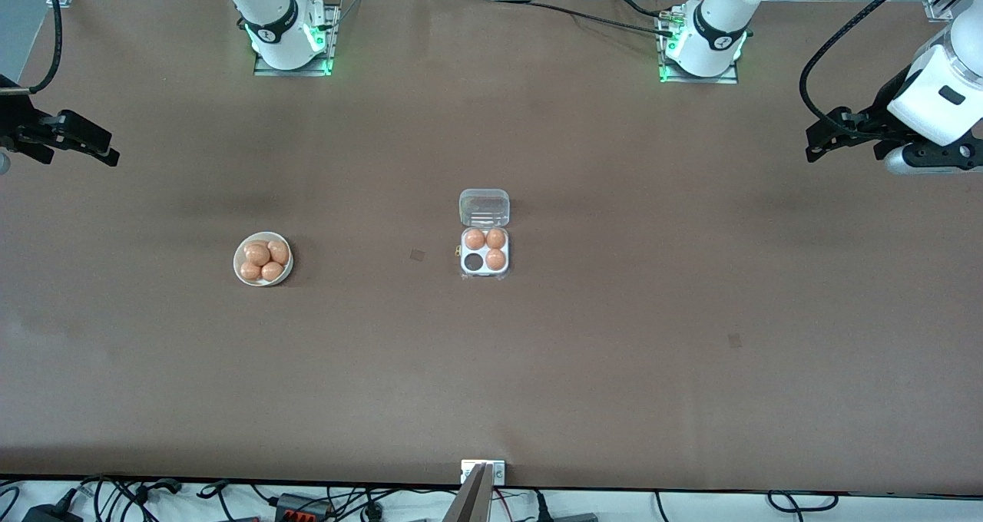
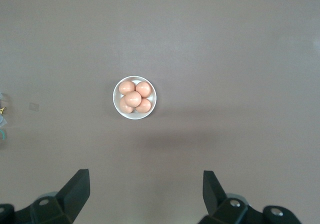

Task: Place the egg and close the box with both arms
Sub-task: 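Lower the right gripper over the egg bowl and grasp one egg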

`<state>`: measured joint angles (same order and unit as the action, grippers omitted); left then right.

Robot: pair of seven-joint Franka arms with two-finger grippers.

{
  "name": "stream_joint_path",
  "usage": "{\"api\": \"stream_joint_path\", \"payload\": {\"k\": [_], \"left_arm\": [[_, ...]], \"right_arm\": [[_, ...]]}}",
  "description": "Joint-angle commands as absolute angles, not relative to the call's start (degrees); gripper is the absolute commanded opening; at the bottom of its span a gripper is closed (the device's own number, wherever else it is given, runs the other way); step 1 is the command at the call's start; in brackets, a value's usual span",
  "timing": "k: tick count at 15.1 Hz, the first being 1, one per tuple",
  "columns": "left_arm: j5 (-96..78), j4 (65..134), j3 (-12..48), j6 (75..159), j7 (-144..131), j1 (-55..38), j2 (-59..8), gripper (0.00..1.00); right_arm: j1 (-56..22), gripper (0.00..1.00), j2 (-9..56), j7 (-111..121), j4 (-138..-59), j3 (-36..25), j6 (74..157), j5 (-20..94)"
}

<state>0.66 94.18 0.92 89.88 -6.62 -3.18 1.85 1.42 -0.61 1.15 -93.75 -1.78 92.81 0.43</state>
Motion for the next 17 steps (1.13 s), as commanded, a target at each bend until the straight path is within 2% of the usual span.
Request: {"api": "stream_joint_path", "payload": {"k": [1,7,13,15,17], "left_arm": [[0.4,93.1,1.1,88.9,-5.8,-2.7,1.6,1.0],[0.4,93.1,1.1,88.9,-5.8,-2.7,1.6,1.0],[0.4,93.0,1.1,88.9,-5.8,-2.8,1.6,1.0],[0.4,93.0,1.5,88.9,-5.9,-2.8,1.6,1.0],[0.4,93.0,1.5,88.9,-5.9,-2.8,1.6,1.0]], "right_arm": [[1.7,1.0,-2.1,2.3,-95.4,-1.6,92.8,-0.4],[1.3,1.0,0.9,2.3,-95.0,-1.4,95.4,-0.1],[-3.5,1.0,10.9,1.3,-94.7,-1.5,100.1,-0.3],[-4.0,1.0,15.7,1.1,-94.9,-1.6,103.9,-0.4],[-4.0,1.0,20.5,0.9,-95.2,-1.7,104.3,0.0]]}}
